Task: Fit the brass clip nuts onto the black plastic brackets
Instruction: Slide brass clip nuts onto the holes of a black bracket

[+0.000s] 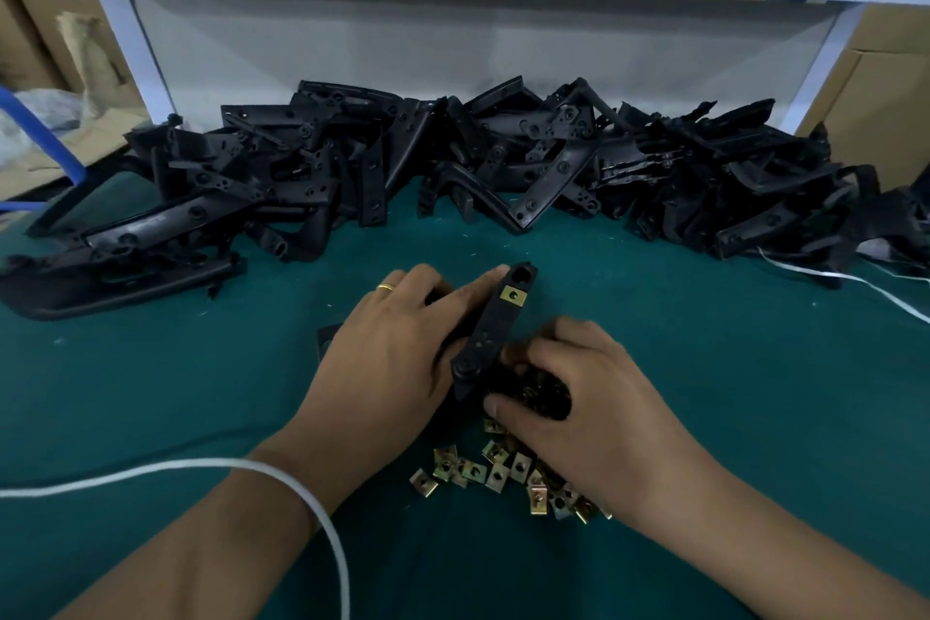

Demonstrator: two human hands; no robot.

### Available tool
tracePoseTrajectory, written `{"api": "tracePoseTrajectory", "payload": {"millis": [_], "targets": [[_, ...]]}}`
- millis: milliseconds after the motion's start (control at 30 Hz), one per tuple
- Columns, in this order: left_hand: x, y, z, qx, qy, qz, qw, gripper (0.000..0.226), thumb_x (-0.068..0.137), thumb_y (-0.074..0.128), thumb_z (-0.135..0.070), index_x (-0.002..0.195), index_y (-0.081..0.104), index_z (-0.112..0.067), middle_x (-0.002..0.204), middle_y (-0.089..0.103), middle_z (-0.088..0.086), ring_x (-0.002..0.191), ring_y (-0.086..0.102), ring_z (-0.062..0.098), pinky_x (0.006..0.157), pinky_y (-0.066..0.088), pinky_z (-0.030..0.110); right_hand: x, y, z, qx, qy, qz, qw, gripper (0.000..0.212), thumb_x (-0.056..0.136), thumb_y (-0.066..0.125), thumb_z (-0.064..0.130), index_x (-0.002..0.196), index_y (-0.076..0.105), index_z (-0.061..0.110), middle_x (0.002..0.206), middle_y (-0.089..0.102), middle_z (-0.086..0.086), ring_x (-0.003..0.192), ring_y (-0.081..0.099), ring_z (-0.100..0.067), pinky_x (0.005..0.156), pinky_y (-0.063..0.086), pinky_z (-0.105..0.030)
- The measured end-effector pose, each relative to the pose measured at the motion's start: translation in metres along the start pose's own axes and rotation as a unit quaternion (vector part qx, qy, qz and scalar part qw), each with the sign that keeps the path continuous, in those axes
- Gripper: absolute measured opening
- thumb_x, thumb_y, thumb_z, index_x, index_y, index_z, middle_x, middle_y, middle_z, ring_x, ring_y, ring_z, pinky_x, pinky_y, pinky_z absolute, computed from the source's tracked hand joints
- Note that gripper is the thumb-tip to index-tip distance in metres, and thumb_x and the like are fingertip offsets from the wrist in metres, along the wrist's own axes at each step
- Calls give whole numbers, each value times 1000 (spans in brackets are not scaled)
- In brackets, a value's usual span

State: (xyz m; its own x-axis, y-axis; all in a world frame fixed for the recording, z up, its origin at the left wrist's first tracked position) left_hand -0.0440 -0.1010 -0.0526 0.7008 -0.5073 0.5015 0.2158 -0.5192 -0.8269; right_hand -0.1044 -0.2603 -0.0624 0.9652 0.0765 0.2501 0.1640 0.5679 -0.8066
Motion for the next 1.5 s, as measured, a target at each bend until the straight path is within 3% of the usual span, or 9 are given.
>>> {"api": "tracePoseTrajectory", "payload": {"millis": [200,333,467,600,767,933,1067,1267,1500], "targets": [[0,-2,2,-12,-11,-21,1000,65,95,65,-24,154,43,-38,102,51,-3,94,51,22,70,40,32,1,-1,7,18,-5,10,1000,8,93,74,43,96,72,36,103,56,21,112,45,-1,102,41,-31],[-1,-3,5,-12,-23,-26,999,74,90,71,-17,154,41,-39,102,51,-3,95,50,21,70,36,30,-5,0,6,33,-11,11,999,10,94,71,42,91,62,40,109,54,30,114,40,5,96,35,-19],[-2,-8,6,-28,-42,-27,998,75,94,58,-27,157,26,-51,102,48,-5,91,48,19,65,46,36,-4,-9,-4,127,2,-53,991,21,94,76,29,96,59,42,101,62,20,103,60,-6,83,47,-14],[-2,-11,2,-36,-47,-18,998,78,93,52,-39,157,12,-59,98,42,-8,72,48,19,57,52,44,2,-19,-14,367,-7,-89,926,30,97,71,6,112,69,32,98,73,1,92,73,-19,85,59,-27],[-3,-5,0,-15,-49,8,999,79,93,46,-38,157,4,-58,105,45,-7,71,48,21,56,53,43,4,-18,-27,529,18,-99,842,21,98,65,8,114,78,13,92,67,-3,92,70,-15,96,61,-39],[-1,-2,-1,12,-53,29,998,76,97,36,-42,159,-6,-52,108,43,-5,77,47,21,59,50,39,2,-19,-31,551,60,-136,821,15,98,64,-1,109,74,2,93,74,-3,92,77,-26,95,61,-47],[0,-6,-1,4,-56,13,998,82,96,46,-37,158,-4,-55,104,40,-6,77,49,21,59,48,37,7,-16,-15,548,78,-114,825,15,97,67,-3,101,77,8,94,77,-6,97,79,-32,88,64,-37],[-3,-16,5,-37,-76,-33,996,83,92,46,-35,157,-1,-59,102,41,-7,74,43,17,56,43,34,6,1,-3,611,84,-104,780,17,84,79,13,99,79,7,93,76,-12,97,78,-37,86,64,-41],[-4,-20,3,-45,-77,-48,995,82,94,47,-34,158,1,-57,105,43,-7,75,46,20,58,50,41,6,2,-2,619,72,-82,778,24,79,82,16,101,79,6,95,76,-15,99,78,-38,85,64,-40]]}}
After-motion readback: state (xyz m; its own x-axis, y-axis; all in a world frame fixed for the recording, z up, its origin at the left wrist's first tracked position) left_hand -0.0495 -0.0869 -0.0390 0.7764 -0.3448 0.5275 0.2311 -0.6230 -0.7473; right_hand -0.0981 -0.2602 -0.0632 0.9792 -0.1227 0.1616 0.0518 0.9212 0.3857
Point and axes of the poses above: each hand's wrist, its own x-axis towards the middle knuckle, its own y-axis out of the palm, z = x × y, the point moved 6 cm from there along x, towards the middle knuckle
